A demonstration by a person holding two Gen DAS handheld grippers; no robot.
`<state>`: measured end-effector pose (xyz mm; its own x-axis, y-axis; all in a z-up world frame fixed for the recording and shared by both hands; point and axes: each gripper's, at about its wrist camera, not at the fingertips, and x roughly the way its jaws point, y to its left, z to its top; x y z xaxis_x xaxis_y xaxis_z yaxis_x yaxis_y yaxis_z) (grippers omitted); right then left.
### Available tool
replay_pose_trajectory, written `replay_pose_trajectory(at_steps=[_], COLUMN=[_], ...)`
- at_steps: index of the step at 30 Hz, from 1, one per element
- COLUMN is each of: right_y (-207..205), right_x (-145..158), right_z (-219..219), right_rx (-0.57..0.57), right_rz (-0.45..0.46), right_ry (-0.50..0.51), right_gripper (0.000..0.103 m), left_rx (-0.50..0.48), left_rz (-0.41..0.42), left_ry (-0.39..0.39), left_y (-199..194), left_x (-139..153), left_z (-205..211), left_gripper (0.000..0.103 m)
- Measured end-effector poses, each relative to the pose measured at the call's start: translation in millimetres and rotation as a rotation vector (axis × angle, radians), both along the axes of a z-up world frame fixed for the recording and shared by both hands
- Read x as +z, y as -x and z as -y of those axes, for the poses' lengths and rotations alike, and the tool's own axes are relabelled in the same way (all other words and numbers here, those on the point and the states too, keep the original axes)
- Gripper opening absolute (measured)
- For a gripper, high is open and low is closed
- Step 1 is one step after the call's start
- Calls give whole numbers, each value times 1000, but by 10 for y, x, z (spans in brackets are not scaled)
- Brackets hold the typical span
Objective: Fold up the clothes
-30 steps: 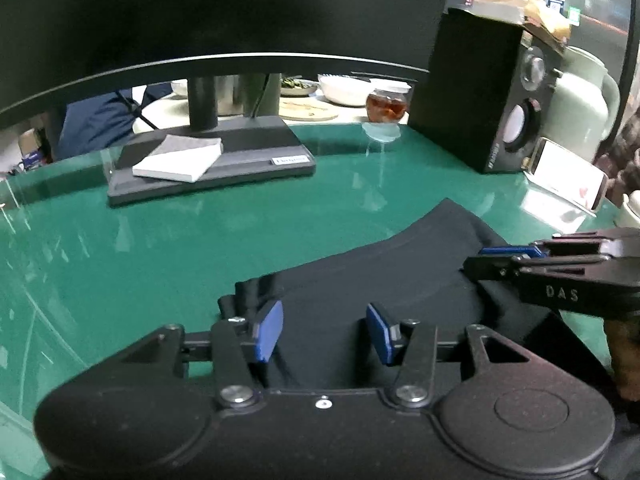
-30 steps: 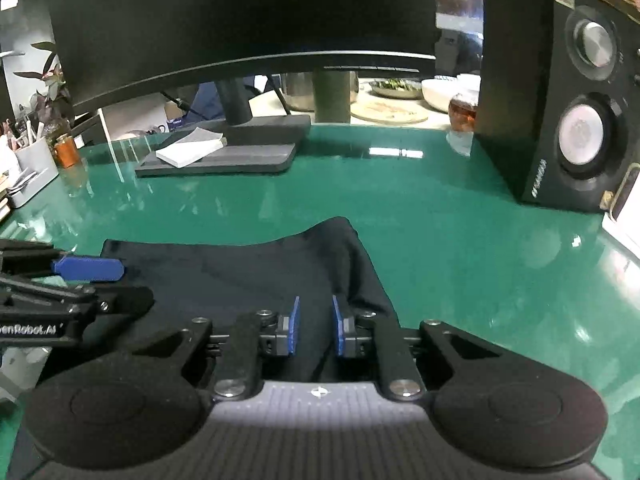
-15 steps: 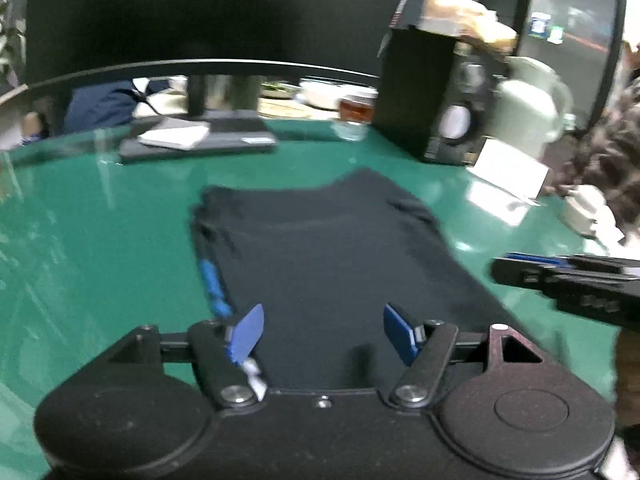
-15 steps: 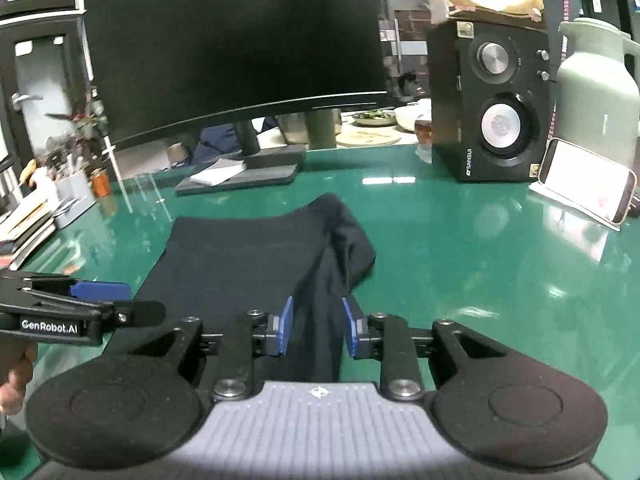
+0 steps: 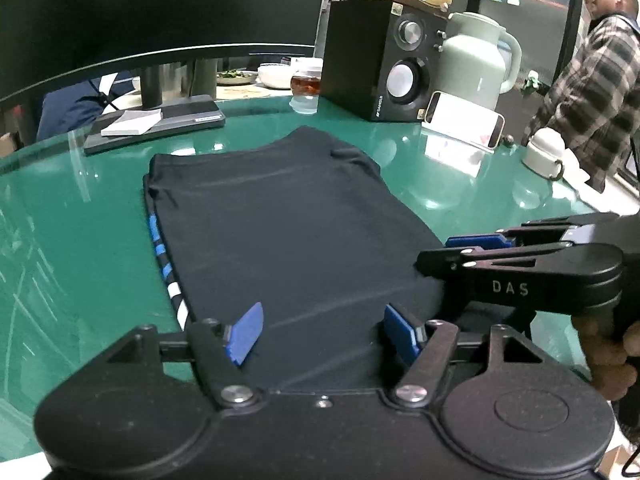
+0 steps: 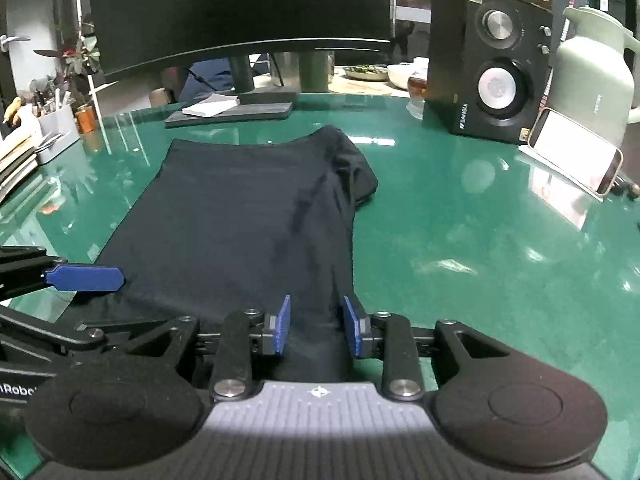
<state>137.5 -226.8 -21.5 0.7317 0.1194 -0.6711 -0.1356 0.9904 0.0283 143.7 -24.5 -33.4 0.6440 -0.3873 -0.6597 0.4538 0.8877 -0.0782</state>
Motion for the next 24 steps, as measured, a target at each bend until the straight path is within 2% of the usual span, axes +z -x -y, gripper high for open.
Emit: replay_pose_trajectory(at_steps=[2,11,13,14,16,19,20,22,23,24], right_y=[16,84,104,130,333,712,831,988,1079,1140], right_x=[1,-24,-4,15,97,231,254,253,251,262], right_z=[-18,-71,-29,16,112,247,222,131,73,46], right_rx=[-8,-11,-16,-17,-14,9,25,24,18,10], right_rz=[-3,2,-4,8,86,233,279,316,328,321], right_ry=[0,6,-45,-79,-130,-176,-121,5,60,34], right_gripper=[41,42,43,43,43,43,45,63,71,73], left_rx=[5,33,59,71,149,186,191,239,252,263], left_rz=[3,7,4,3,64,109,117,147,158,177], left_ry=[-9,-29,-10,0,82,101,96,43,37,43], left_y=[10,49,105,135,348,605,666,828,865,963], left_x=[1,17,92,130,248,289,290,300,308,329], left_z=[-7,-6,-83,-123,-365,-544,-568,-510,-482,-418], left_gripper=[67,67,67,72,81,82,82,84,89,92])
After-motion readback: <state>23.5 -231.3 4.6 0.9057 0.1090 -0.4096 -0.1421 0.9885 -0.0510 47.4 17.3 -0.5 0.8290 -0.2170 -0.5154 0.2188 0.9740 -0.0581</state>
